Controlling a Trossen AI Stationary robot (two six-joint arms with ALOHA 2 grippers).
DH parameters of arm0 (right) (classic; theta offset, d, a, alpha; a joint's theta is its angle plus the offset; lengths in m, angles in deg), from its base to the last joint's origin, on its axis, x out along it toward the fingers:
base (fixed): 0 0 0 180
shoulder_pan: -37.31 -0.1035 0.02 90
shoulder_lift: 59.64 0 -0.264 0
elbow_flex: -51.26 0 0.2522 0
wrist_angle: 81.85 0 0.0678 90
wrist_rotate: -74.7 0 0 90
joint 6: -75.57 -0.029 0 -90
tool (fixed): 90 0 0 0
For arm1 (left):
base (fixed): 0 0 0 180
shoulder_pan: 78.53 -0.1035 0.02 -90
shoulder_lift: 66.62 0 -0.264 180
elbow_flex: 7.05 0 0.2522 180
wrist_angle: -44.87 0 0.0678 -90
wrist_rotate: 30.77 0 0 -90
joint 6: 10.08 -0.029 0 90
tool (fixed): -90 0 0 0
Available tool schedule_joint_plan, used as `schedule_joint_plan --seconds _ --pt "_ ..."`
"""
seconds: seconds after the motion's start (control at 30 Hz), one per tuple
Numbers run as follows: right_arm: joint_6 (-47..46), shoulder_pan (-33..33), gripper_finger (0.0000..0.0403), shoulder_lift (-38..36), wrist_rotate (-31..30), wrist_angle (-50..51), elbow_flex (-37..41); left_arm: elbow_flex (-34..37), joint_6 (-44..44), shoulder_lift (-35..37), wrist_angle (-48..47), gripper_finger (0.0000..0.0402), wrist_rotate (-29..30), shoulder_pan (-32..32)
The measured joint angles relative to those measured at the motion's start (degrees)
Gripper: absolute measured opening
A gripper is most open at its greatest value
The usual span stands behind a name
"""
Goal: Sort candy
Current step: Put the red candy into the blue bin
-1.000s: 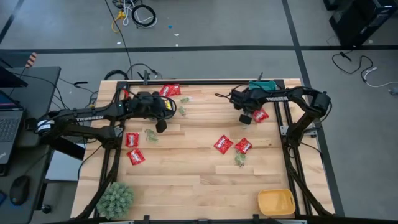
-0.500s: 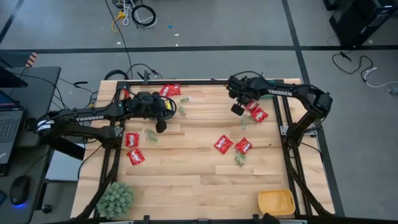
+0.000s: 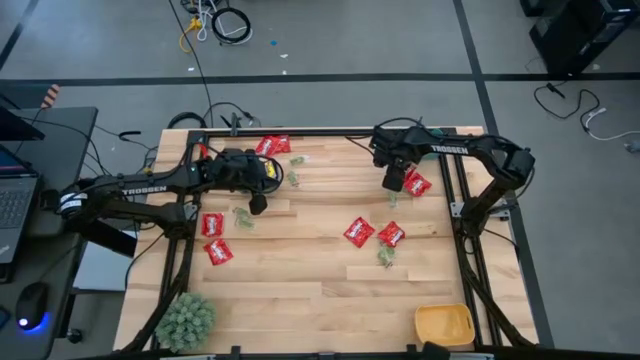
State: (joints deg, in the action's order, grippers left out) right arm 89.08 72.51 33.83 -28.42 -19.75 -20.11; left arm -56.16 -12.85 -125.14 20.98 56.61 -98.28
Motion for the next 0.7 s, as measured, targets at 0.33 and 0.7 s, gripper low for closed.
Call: schedule_joint_plan --seconds 0.33,0.7 --pt "0.64 2.41 0.0143 0.03 0.99 -2.51 4.0 0.0 -0.2 0.0 -0.03 0.0001 0.0 0.0" --pt "1.88 2.55 0.0082 0.03 1.16 -4.39 6.41 0.0 -0.22 0.0 -0.05 0.0001 0.0 0.0"
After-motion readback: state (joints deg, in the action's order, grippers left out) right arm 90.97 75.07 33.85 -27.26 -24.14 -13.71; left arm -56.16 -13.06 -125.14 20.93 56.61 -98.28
